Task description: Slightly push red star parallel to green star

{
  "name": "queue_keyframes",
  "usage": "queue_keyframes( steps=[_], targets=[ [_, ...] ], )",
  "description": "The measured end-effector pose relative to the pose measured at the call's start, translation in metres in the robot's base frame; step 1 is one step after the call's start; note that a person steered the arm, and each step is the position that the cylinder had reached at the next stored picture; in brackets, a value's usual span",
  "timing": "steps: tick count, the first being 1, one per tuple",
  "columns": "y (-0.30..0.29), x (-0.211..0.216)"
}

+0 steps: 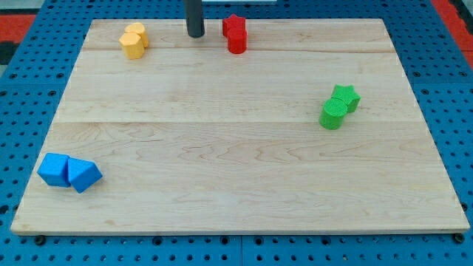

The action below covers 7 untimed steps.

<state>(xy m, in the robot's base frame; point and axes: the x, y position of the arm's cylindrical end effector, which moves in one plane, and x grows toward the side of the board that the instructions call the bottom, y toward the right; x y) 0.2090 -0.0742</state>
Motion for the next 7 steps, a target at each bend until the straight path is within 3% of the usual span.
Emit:
queue_keyframes(
  steps=[2,7],
  targets=[
    [0.061,-0.013],
    [0.095,0.001]
  ],
)
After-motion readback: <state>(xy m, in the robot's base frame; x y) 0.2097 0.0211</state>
